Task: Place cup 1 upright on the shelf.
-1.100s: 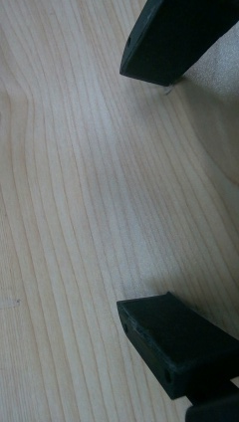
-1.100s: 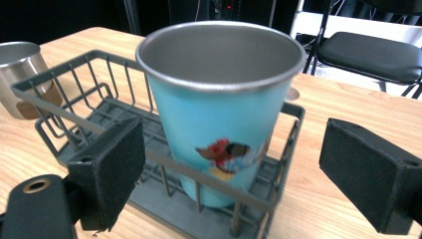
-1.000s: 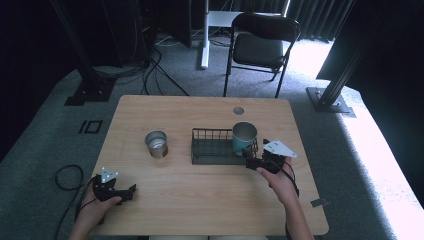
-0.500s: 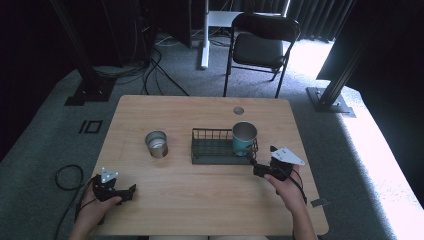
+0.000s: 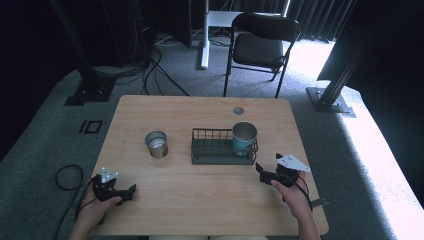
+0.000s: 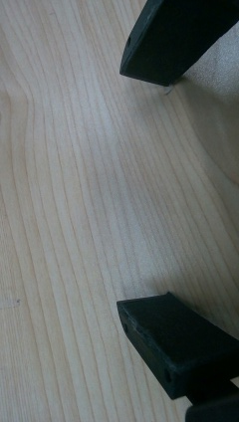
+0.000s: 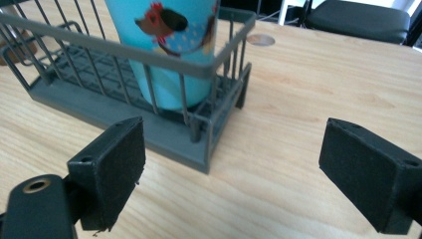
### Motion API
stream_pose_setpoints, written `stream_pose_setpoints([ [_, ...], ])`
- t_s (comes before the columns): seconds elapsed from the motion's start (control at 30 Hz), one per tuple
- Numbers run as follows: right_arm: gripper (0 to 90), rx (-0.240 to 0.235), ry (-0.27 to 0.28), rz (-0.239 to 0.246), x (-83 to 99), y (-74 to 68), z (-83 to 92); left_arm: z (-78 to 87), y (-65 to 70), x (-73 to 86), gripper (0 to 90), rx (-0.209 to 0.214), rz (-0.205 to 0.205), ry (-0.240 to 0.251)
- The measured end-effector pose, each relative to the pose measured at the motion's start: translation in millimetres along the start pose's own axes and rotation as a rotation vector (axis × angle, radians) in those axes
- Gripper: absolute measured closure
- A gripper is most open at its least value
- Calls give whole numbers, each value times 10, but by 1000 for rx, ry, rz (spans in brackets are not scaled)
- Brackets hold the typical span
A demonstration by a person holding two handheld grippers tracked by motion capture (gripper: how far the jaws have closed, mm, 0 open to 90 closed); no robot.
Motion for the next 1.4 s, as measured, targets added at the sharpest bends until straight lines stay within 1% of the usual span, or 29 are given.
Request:
stream_pose_setpoints([
  [0.1, 108, 8, -14, 3, 58, 38, 26, 0, 0, 0, 3, 0, 0, 0],
  [0.33, 108, 32, -45, -7, 204, 136, 107, 0, 0, 0, 2, 0, 0, 0],
  [0.67, 108, 46, -89, -8, 402, 246, 213, 0, 0, 0, 2, 0, 0, 0],
  [0.8, 108, 44, -107, -11, 475, 285, 270, 0, 0, 0, 2, 0, 0, 0],
  [0.93, 108, 37, -134, 0, 538, 300, 309, 0, 0, 0, 3, 0, 0, 0],
  [1.0, 108, 36, -139, 6, 553, 305, 317, 0, 0, 0, 3, 0, 0, 0],
  [1.03, 108, 28, -152, 8, 582, 306, 333, 0, 0, 0, 2, 0, 0, 0],
  [1.2, 108, 22, -175, 13, 640, 318, 349, 0, 0, 0, 2, 0, 0, 0],
  [1.23, 108, 18, -192, 16, 671, 327, 349, 0, 0, 0, 2, 0, 0, 0],
  [1.4, 108, 11, -223, 18, 720, 342, 329, 0, 0, 0, 2, 0, 0, 0],
])
Point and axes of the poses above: each handheld gripper's, and its own axes: z roughly backward along the jaws, x roughly out of its underside, y roughly to its right, the point moved 4 cm from there along -z, roughly forward along the jaws, and after that the axes turned 2 degrees about y, right-handed, at the moved point
